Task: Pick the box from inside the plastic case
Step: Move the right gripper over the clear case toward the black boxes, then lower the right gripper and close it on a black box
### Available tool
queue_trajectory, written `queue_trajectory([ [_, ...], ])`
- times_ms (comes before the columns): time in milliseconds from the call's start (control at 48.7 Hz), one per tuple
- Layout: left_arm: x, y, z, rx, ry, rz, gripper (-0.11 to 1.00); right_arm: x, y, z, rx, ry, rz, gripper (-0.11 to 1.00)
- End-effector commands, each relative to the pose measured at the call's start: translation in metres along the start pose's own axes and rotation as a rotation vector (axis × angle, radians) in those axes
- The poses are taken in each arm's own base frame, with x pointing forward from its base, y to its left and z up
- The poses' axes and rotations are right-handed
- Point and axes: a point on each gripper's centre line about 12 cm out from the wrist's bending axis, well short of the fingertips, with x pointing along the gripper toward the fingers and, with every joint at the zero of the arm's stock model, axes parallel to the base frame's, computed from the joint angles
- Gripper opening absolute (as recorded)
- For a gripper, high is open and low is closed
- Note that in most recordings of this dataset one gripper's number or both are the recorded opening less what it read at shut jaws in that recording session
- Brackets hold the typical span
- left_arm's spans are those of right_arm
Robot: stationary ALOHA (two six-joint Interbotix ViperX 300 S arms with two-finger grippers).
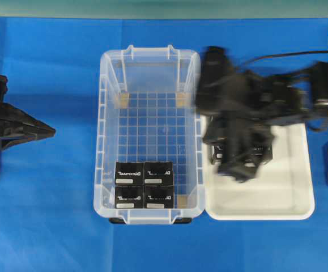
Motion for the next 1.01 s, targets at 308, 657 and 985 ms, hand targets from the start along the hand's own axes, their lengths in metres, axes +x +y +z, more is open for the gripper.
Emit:
queue_trajectory([
  [308,0.001,-0.001,0.011,-0.013,-0.011,-0.003,-0.03,0.054,-0.012,0.054,-0.140,0.278,-0.018,0.05],
  [657,0.000,-0.003,0.014,-0.012,-0.006,-0.008,-0.03,0.104,-0.025,0.057,-0.114,0.357,0.158,0.32],
  [985,0.000,-0.003,0.014,-0.014,-0.007,-0.009,-0.03,0.129,-0.033,0.047,-0.182,0.301,0.169,1.00],
])
